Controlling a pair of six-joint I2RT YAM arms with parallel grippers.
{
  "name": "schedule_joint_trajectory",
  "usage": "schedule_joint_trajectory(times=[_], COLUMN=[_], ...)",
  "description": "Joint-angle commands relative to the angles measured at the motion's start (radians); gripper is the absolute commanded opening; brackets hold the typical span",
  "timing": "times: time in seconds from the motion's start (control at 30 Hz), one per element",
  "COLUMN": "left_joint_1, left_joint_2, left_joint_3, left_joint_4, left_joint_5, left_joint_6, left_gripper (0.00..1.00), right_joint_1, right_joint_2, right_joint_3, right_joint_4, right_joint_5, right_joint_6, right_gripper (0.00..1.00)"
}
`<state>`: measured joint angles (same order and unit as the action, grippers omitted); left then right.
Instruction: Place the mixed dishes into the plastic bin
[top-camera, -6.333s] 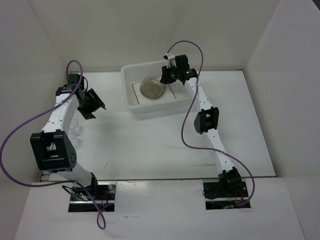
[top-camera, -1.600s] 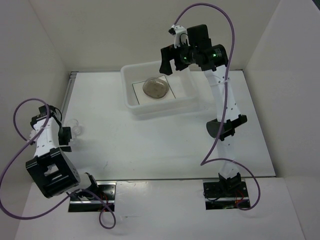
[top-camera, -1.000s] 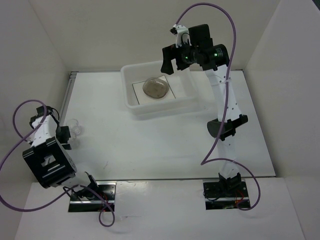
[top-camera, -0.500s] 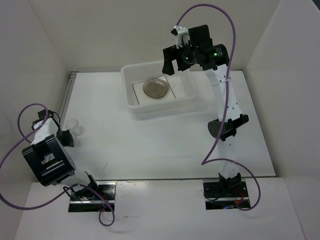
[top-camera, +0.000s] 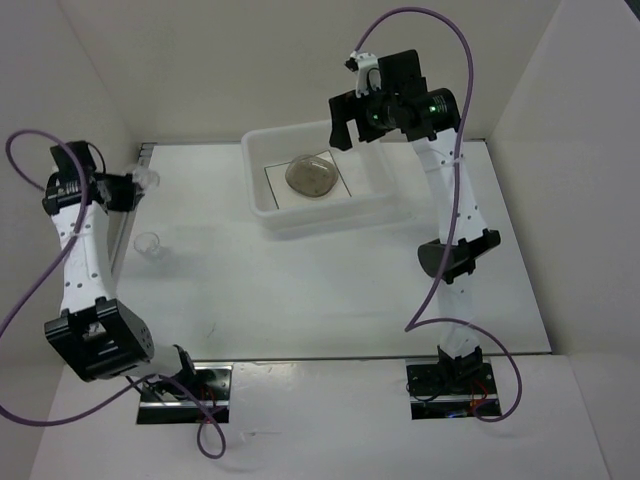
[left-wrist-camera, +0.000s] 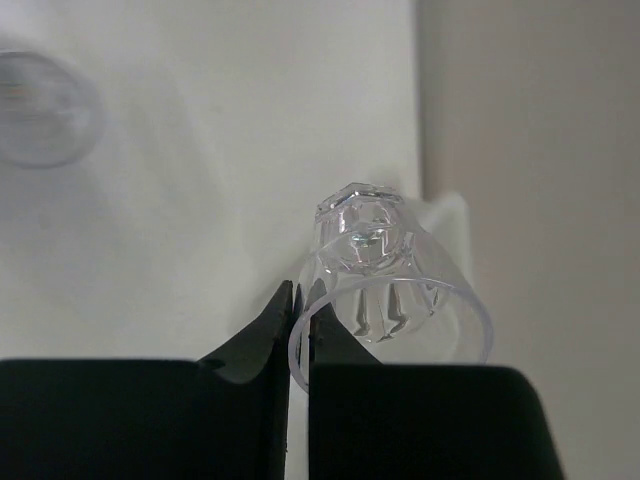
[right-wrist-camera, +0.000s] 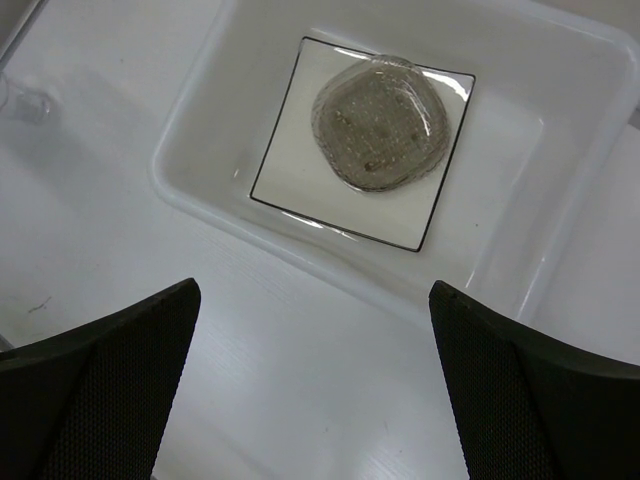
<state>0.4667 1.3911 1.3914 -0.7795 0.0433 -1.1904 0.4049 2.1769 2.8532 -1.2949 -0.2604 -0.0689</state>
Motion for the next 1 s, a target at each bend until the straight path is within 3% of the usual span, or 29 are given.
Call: schedule_joint_trajectory(times=[0.0, 0.1, 0.23, 0.3, 0.43, 0.47, 0.53, 0.57, 0.7, 0.8, 0.97], left_joint_1=[-0.1, -0.227, -0.403, -0.46, -0.603, -0.635, -0.663, -0.703, -0.78, -0.836, -0.884], left_joint_2=[0.101, 0.295, 0.468, 0.63, 1.024, 1.16, 1.103, 1.103, 1.284, 1.27, 1.344], left_joint_3=[0.162, 0.416, 0.614, 0.763, 1.434, 1.727, 1.487, 1.438, 1.722, 1.657, 1.735], left_joint_4=[0.129, 0.045, 0.04, -0.048, -0.315, -0.355, -0.218, -0.164, -0.257, -0.244, -0.417], left_joint_5=[0.154, 0.145, 0.156, 0.144, 0.118, 0.144, 0.225, 0.211, 0.164, 0.115, -0.031], left_joint_6=[-0.003, 0.092, 0.146, 0.195, 0.351, 0.351, 0.351, 0.368, 0.437, 0.514, 0.612], left_gripper=[0.0, 0.0, 0.0, 0.0, 0.0, 0.0, 0.0, 0.0, 0.0, 0.0, 0.0], right_joint_1=[-0.006, -0.015, -0.026, -0.049, -0.071, -0.071, -0.08, -0.08, -0.101, -0.101, -0.101], right_joint_2=[-0.086, -0.106, -0.152, -0.161, -0.195, -0.195, -0.195, -0.195, -0.204, -0.195, -0.227], right_joint_3=[0.041, 0.089, 0.121, 0.121, 0.121, 0.121, 0.121, 0.121, 0.063, 0.018, -0.134], right_joint_4=[0.02, 0.048, 0.072, 0.091, 0.101, 0.101, 0.101, 0.092, 0.072, 0.06, 0.049], right_joint_5=[0.084, 0.183, 0.286, 0.34, 0.385, 0.385, 0.366, 0.366, 0.298, 0.228, 0.198], right_joint_6=[-0.006, -0.006, 0.003, 0.012, 0.012, 0.012, 0.012, 0.012, 0.001, -0.009, 0.026], right_gripper=[1.0, 1.0, 1.0, 1.0, 1.0, 1.0, 1.0, 1.0, 1.0, 1.0, 1.0])
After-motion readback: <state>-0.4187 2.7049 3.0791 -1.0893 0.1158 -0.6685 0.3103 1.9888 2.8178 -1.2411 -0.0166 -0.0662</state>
